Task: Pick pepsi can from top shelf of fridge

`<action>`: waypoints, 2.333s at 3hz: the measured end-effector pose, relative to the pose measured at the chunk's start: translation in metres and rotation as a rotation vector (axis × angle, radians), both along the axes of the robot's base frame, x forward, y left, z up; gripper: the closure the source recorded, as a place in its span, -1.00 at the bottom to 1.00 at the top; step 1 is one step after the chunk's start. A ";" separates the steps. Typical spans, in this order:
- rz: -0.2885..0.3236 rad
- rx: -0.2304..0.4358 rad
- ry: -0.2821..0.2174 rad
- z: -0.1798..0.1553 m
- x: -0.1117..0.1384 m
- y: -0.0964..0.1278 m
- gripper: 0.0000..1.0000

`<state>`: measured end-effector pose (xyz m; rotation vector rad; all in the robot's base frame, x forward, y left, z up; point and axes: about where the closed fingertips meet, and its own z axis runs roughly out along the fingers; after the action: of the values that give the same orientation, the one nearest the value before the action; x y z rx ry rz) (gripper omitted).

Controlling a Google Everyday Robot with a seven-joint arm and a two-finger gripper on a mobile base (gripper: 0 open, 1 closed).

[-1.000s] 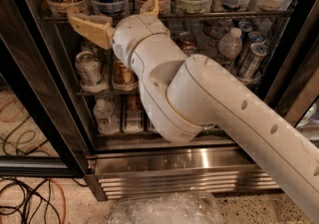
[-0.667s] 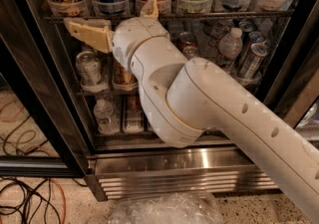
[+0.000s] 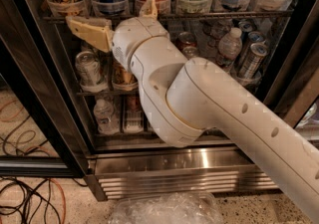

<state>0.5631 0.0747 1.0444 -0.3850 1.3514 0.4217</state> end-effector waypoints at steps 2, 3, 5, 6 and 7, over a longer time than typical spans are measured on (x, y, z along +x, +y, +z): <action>0.000 0.000 0.000 0.000 0.000 0.000 -0.80; 0.000 0.000 0.000 0.000 0.000 0.000 -0.80; 0.000 0.000 0.000 0.000 0.000 0.000 -0.42; 0.000 0.000 0.000 0.000 0.000 0.000 -0.64; 0.000 0.000 0.000 0.000 0.000 0.000 -0.50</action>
Offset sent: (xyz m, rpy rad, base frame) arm 0.0000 0.0000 0.0000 0.0000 0.0000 0.0000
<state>0.5631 0.0748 1.0444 -0.3851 1.3513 0.4217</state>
